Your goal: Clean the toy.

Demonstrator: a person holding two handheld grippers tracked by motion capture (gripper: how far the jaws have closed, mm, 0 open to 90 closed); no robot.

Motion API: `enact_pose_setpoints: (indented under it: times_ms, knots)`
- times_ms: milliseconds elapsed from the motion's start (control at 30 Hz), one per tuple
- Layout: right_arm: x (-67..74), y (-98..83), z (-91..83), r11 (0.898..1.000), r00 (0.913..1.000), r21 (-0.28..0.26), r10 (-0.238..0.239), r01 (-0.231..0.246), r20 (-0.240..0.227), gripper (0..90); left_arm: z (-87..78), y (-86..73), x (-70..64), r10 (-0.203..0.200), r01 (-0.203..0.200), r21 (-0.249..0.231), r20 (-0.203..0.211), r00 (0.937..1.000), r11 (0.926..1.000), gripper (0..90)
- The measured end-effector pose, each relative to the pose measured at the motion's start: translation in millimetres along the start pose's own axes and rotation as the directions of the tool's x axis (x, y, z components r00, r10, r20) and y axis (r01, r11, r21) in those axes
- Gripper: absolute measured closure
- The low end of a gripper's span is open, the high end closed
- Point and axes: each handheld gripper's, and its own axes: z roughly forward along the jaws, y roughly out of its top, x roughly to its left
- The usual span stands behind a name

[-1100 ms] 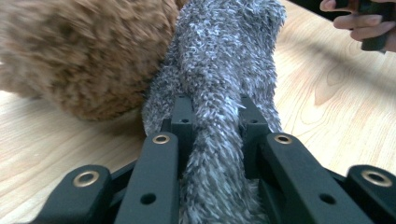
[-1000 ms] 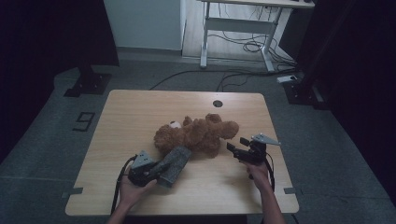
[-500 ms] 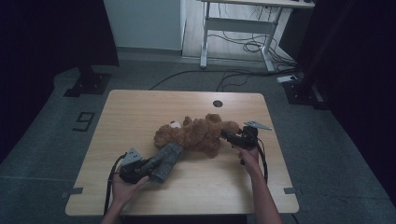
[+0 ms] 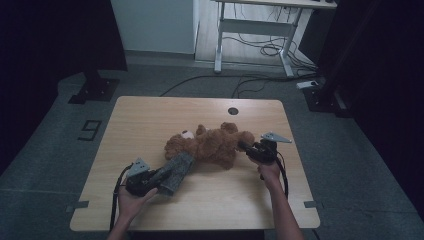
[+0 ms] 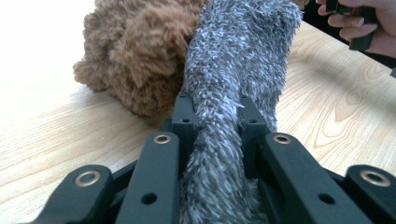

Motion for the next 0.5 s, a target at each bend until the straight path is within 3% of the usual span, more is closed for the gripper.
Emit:
enact_pose_setpoints:
  times_ms: [333,500]
  knots:
    - [1.2,-21.7,-10.1,0.999,0.9981,-0.007,0.032,-0.033,-0.053,63.9,-3.7,6.1,-3.0,0.007,-0.007,-0.024,0.000,1.0000,0.9997,74.0]
    - [4.2,-26.3,-14.4,0.998,0.9970,-0.016,0.051,-0.052,-0.058,64.1,-0.4,6.8,-2.6,0.004,-0.004,-0.024,-0.008,1.0000,0.9997,73.9]
